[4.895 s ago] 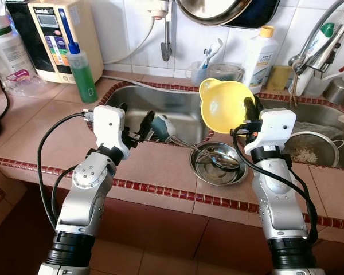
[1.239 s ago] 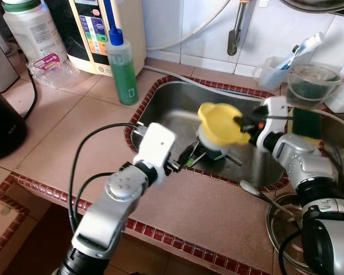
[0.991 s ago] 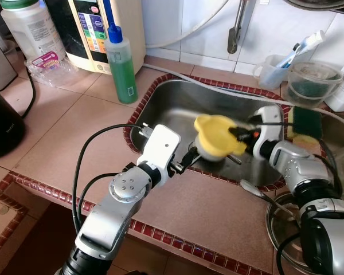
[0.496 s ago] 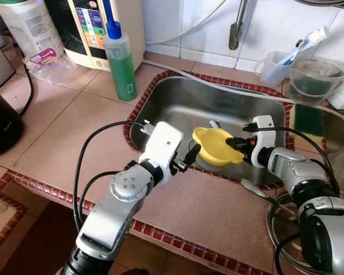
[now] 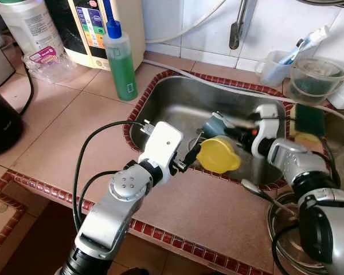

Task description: Kitchen organization

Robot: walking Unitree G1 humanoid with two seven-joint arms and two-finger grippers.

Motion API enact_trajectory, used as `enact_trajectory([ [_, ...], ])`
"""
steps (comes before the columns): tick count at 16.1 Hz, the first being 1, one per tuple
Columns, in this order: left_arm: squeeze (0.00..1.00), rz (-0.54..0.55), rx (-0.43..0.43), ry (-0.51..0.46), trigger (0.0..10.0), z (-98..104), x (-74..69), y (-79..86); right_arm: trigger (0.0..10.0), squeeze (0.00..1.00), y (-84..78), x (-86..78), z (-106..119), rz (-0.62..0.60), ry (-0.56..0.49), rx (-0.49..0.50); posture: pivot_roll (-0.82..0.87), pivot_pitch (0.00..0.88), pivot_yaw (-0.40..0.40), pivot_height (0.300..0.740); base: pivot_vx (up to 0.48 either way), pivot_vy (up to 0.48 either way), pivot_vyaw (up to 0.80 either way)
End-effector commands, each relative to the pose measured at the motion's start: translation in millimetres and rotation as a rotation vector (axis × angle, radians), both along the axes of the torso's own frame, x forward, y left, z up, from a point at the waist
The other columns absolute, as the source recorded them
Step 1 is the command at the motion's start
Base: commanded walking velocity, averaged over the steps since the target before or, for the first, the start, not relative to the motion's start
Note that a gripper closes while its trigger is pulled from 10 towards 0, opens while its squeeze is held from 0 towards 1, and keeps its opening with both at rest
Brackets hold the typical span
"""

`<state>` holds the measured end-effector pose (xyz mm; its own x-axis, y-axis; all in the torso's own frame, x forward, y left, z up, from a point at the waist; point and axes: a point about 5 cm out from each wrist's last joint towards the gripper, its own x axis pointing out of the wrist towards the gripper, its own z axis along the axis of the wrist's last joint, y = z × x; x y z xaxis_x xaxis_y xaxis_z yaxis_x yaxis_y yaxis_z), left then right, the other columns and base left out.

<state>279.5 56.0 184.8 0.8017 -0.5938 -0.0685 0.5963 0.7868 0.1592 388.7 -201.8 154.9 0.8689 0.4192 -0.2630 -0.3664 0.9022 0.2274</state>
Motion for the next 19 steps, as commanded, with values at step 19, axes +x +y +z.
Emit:
enact_trajectory([
  [19,0.00,0.177,-0.226,-0.126,10.0,17,23.8,51.8,10.0,1.00,37.8,-26.0,59,-0.206,-0.609,0.080,-0.08,0.109,0.014,0.740,0.000,0.000,0.00],
])
